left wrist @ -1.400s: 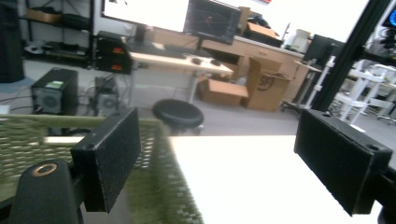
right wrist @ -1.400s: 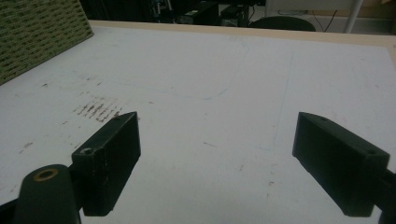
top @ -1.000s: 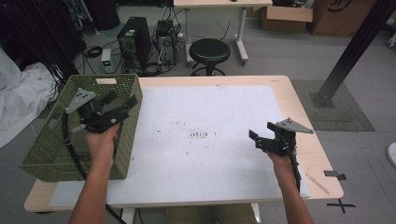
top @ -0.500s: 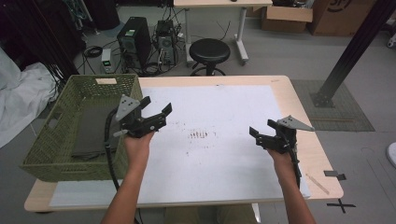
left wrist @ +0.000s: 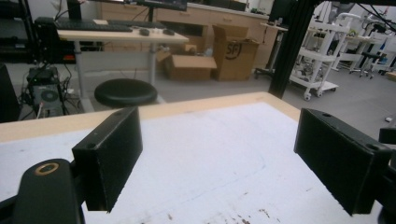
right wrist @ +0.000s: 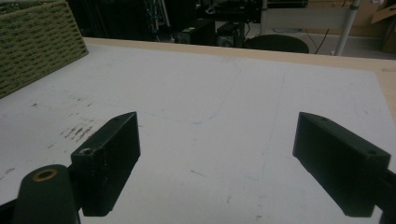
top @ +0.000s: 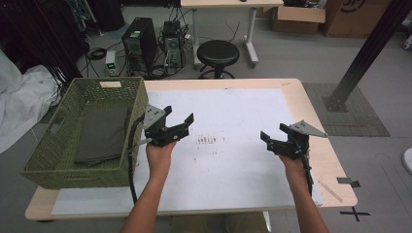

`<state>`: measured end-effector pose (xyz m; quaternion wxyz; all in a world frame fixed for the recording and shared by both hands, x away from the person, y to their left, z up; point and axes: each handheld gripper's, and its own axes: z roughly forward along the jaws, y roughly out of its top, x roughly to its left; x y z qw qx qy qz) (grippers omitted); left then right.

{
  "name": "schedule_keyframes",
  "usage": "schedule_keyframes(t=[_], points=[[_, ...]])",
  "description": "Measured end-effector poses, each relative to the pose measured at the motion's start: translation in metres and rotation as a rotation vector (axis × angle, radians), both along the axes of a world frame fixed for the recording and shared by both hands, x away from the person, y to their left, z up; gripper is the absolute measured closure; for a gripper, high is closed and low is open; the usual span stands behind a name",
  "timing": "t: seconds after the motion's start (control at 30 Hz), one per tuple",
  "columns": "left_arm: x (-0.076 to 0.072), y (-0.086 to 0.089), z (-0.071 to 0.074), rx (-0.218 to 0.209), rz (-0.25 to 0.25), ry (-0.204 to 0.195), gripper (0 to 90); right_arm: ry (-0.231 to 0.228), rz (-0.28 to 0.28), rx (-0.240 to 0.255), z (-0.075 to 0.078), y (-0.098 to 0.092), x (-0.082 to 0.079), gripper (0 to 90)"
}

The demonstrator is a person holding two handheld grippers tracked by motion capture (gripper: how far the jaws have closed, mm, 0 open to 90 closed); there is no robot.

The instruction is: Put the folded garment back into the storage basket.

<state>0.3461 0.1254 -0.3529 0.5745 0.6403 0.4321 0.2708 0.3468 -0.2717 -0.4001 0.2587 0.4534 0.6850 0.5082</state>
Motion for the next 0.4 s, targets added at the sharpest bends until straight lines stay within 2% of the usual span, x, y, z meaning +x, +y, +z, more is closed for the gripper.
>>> schedule_keyframes(t=[0.4], points=[[0.0011, 0.0006, -0.0031, -0.006, -0.002, 0.012, 15.8, -0.013, -0.009, -0.003, -0.0003, -0.0019, -0.0045, 14.9]])
